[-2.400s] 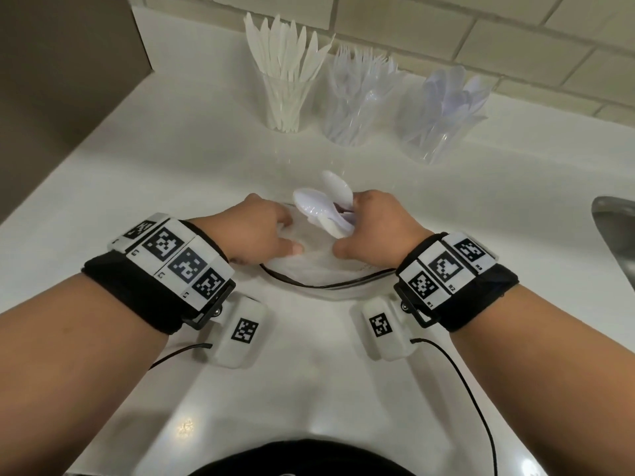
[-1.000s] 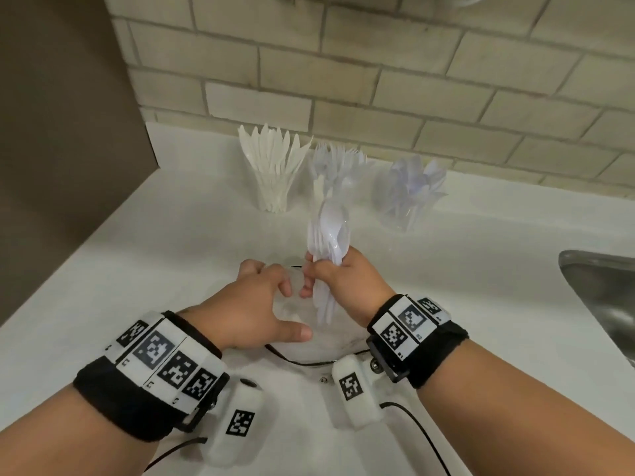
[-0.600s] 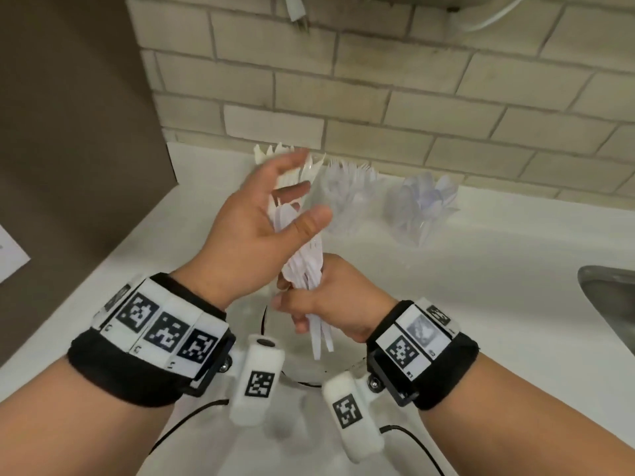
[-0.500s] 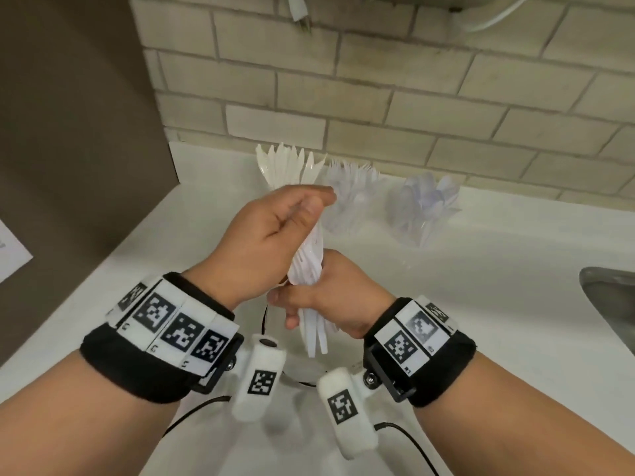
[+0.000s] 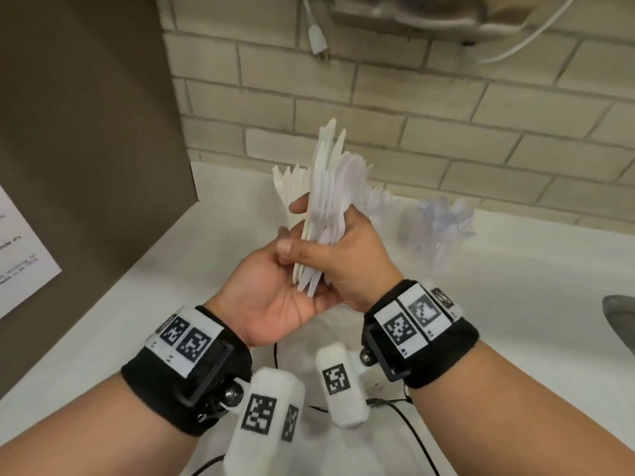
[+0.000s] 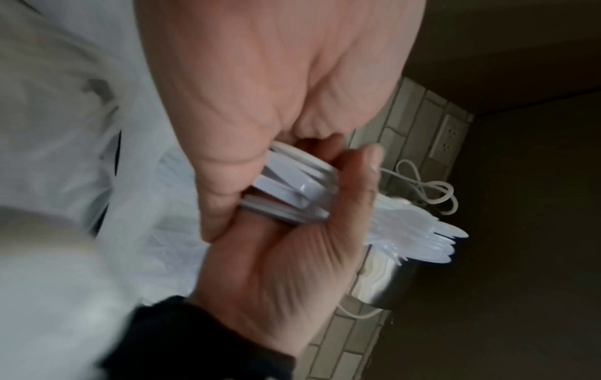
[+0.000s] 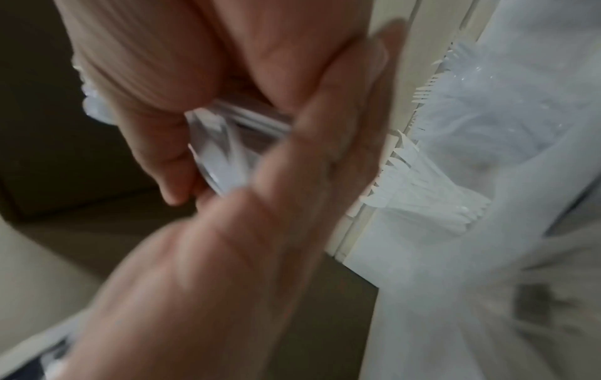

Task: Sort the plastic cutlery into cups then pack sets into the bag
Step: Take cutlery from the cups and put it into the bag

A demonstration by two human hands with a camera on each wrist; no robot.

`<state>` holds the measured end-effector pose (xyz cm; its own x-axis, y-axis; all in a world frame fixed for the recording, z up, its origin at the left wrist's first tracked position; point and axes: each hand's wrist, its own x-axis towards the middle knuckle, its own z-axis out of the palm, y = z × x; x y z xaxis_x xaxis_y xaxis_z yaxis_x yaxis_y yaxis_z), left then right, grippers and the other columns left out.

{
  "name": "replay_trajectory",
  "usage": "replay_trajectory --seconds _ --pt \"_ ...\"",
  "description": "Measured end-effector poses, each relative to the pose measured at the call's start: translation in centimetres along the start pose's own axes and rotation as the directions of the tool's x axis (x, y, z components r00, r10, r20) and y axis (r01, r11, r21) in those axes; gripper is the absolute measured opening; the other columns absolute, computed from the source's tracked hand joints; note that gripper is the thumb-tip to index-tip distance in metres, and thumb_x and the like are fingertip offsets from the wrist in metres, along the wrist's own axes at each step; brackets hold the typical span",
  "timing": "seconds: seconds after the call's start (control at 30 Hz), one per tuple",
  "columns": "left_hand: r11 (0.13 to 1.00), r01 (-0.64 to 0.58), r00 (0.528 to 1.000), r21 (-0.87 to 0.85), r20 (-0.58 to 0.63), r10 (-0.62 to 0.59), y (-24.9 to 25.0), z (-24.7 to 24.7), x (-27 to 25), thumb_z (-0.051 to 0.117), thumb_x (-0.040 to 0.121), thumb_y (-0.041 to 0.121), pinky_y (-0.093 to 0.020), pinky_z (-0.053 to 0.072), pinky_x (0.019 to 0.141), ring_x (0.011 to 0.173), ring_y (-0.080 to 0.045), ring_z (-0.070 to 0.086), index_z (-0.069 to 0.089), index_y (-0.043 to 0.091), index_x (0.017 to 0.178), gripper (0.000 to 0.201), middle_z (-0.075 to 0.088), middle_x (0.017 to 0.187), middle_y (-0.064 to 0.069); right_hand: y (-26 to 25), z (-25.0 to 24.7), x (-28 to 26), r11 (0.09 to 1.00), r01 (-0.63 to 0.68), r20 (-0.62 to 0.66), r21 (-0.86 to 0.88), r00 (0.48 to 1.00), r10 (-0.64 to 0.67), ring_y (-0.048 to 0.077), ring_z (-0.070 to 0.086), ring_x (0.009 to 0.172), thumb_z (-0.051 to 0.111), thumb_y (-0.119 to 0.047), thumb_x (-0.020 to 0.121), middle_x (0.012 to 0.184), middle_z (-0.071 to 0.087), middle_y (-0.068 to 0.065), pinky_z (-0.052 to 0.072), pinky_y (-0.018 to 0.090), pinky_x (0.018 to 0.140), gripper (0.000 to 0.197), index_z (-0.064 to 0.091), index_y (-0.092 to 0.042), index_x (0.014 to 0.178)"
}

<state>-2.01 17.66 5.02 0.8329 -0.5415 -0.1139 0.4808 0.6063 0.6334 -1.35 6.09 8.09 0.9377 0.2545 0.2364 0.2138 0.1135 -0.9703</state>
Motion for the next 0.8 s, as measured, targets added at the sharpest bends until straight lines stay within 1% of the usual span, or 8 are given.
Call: replay_trajectory --seconds 0.13,0.27,0.37,0.5,0.57,0.63,0.7,0.8 --pt "0.994 0.072 0.997 -0.077 -0.022 -0.074 0.0 -1.1 0.0 0.020 0.100 0.053 -0.049 0.039 0.107 0.120 -0.029 0.055 0.057 0.015 0.130 0.061 0.059 0.132 -0.012 0.6 0.0 -0.3 0.997 -0.048 -0.041 0.065 0.998 0.050 0.023 0.065 0.063 0.070 0.000 0.082 0.065 0.064 0.002 0.057 0.036 0.063 0.020 0.059 -0.015 0.091" --pt "0.999 0.034 0.999 -0.036 0.009 -0.034 0.0 -1.1 -0.1 0.026 0.099 0.046 -0.049 0.037 0.108 0.123 -0.026 0.055 0.050 0.025 0.137 0.049 0.057 0.136 -0.006 1.1 0.4 -0.6 0.994 -0.076 -0.047 0.077 0.996 0.079 0.021 0.064 0.064 0.070 0.003 0.080 0.064 0.064 0.004 0.056 0.037 0.068 0.021 0.058 -0.012 0.090" --pt "0.989 -0.002 0.999 0.145 0.037 -0.004 -0.1 -1.1 -0.2 0.029 0.093 0.061 -0.045 0.034 0.109 0.125 -0.020 0.047 0.045 0.038 0.139 0.054 0.051 0.136 0.004 1.5 0.1 -0.7 0.990 -0.102 -0.010 0.099 0.995 0.104 0.022 0.057 0.055 0.067 -0.005 0.080 0.057 0.057 0.009 0.050 0.034 0.059 0.013 0.057 -0.011 0.073" --pt "0.869 -0.100 0.992 0.485 0.115 0.050 0.8 -0.9 -0.9 0.075 0.061 0.064 -0.029 0.050 0.077 0.089 -0.021 0.053 0.060 0.027 0.126 0.076 0.056 0.125 -0.010 1.4 -0.3 -1.4 0.962 -0.202 0.214 0.182 0.963 0.162 0.020 0.046 0.046 0.055 0.003 0.073 0.052 0.048 0.010 0.042 0.028 0.050 0.008 0.054 -0.003 0.069" --pt "0.762 -0.098 0.987 0.641 0.161 -0.008 1.3 -0.2 -1.2 0.086 0.052 0.054 -0.052 0.051 0.081 0.099 -0.045 0.061 0.068 0.023 0.112 0.070 0.060 0.129 -0.012 1.6 -0.2 -2.1 0.960 -0.248 0.321 0.130 0.927 0.196 0.017 0.046 0.044 0.055 0.005 0.071 0.051 0.044 0.008 0.043 0.026 0.049 0.020 0.056 -0.011 0.058" --pt "0.707 -0.092 0.983 0.701 0.178 -0.048 1.8 0.5 -1.5 0.087 0.055 0.043 -0.054 0.055 0.071 0.098 -0.059 0.057 0.066 0.017 0.113 0.067 0.064 0.123 -0.012 1.6 0.0 -2.6 0.950 -0.298 0.409 0.093 0.882 0.236 0.014 0.048 0.041 0.054 0.007 0.069 0.047 0.043 0.007 0.044 0.025 0.048 0.032 0.059 -0.019 0.051" --pt "0.681 -0.114 0.984 0.724 0.174 -0.020 2.0 1.0 -1.5 0.082 0.062 0.030 -0.035 0.057 0.055 0.080 -0.044 0.067 0.069 0.014 0.108 0.050 0.066 0.118 -0.010 1.6 -0.2 -2.7 0.932 -0.353 0.448 0.076 0.847 0.285 0.012 0.049 0.038 0.054 0.008 0.067 0.045 0.044 0.006 0.045 0.025 0.047 0.028 0.060 -0.015 0.053" --pt "0.622 -0.149 0.986 0.769 0.160 0.038 1.6 1.4 -1.8 0.071 0.077 0.027 -0.029 0.055 0.061 0.090 -0.025 0.071 0.076 0.024 0.086 0.011 0.071 0.112 -0.004 2.1 -0.1 -3.2 0.893 -0.439 0.464 0.096 0.814 0.350 0.013 0.051 0.038 0.057 0.009 0.065 0.047 0.046 0.007 0.049 0.026 0.048 0.009 0.051 0.002 0.064"
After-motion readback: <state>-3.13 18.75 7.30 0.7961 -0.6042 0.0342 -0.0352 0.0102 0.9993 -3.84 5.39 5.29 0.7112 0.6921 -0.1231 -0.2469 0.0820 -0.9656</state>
